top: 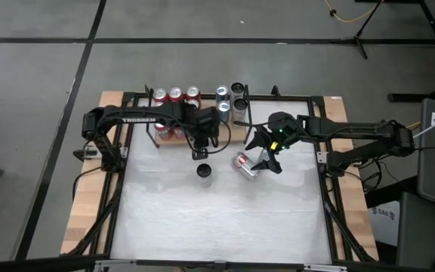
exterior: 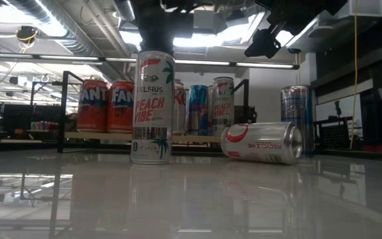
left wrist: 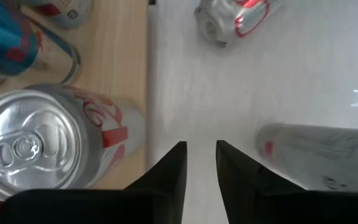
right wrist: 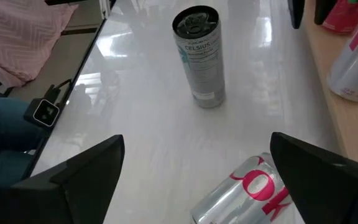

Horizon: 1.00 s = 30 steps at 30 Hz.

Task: Place canned beverage on shelf
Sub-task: Adjust the red silver soda can on the shelf

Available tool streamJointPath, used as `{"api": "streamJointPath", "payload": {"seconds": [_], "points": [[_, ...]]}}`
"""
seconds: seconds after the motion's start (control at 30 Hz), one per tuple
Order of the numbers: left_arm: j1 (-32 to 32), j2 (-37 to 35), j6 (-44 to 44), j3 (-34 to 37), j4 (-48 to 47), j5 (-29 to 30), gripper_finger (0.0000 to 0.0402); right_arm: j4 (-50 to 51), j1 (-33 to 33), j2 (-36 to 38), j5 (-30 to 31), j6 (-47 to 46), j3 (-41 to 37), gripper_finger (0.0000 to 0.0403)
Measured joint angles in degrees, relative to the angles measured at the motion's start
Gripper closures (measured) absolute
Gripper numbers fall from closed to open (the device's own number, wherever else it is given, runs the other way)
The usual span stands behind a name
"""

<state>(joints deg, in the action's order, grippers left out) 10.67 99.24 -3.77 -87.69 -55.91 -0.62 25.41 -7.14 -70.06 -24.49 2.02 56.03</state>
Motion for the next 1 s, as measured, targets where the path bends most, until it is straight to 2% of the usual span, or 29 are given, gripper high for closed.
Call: {"api": "streamJointPath", "payload": {"seconds": [0.57,1.0], "points": [[0.47,0.00,0.04,2.04,3.77,12.08,0.0338,0.00,0.00,0.00,0.04,0.00,0.00,0.0010],[3.78,0.00,0.07,2.04,6.93,12.56,0.0338,-0.02,0.01,0.00,0.04,0.00,0.02,0.0010]]}}
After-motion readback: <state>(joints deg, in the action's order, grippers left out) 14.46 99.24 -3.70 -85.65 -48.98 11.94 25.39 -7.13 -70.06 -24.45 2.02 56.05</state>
